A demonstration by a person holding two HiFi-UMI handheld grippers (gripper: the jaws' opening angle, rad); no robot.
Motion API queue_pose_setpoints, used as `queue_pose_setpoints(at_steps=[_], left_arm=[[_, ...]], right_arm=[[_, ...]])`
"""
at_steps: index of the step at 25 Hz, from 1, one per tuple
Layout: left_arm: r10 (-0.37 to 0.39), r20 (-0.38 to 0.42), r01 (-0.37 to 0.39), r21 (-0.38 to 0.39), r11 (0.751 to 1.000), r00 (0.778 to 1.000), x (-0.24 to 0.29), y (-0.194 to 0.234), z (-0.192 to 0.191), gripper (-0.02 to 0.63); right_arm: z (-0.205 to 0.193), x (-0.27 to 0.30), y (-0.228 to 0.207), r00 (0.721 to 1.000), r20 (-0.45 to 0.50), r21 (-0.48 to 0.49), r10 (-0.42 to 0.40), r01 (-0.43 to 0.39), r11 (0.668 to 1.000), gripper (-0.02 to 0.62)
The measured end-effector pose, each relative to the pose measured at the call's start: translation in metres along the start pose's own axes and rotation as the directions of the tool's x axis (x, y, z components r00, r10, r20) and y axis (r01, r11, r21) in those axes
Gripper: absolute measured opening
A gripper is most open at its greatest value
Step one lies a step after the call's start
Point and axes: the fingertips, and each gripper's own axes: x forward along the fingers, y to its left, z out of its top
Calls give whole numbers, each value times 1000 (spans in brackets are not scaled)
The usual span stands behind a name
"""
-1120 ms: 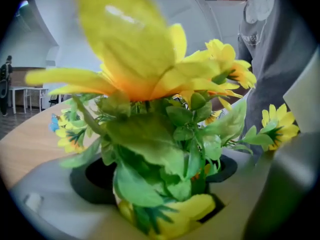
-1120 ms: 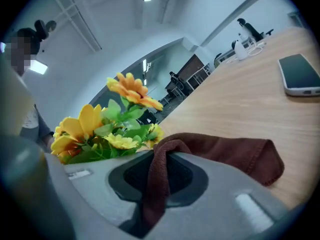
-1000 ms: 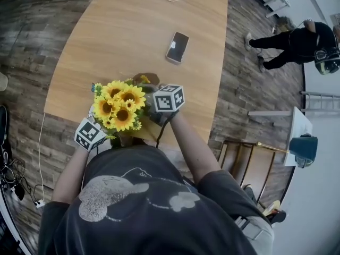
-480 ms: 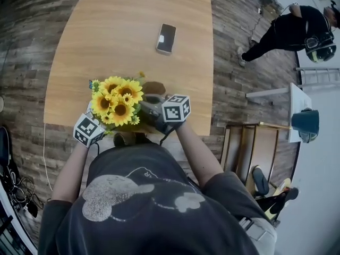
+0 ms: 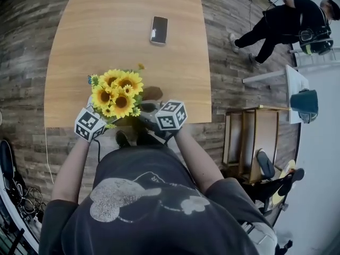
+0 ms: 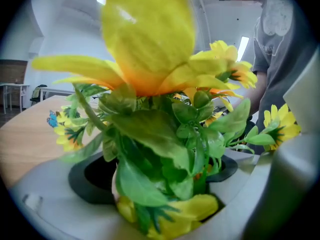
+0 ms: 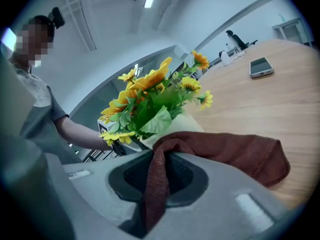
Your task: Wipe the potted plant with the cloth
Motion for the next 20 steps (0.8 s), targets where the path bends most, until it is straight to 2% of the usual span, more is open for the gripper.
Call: queue_pose_setpoints(at_steps=[4, 7, 10, 15, 20], left_arm=[[-35, -16, 35, 22, 999, 999, 1, -2, 0, 535], [-97, -38, 98, 37, 994, 995, 6, -3, 1, 537], [-118, -41, 119, 30, 992, 992, 10, -2, 3, 543], [-77, -14, 77, 54, 996, 997, 11, -1, 6, 542], [36, -19, -35, 34, 999, 999, 4, -1, -1, 620]], right_arm=[[-1, -4, 1, 998, 33, 15, -51, 50, 999, 44], [4, -14, -4, 990, 105, 85, -91, 82, 993, 44], [7, -29, -9, 977, 167, 134, -133, 111, 985, 44], [15, -47, -11, 963, 211, 135, -168, 141, 981, 44], [21, -60, -16, 961, 225, 112, -160, 138, 984, 44]])
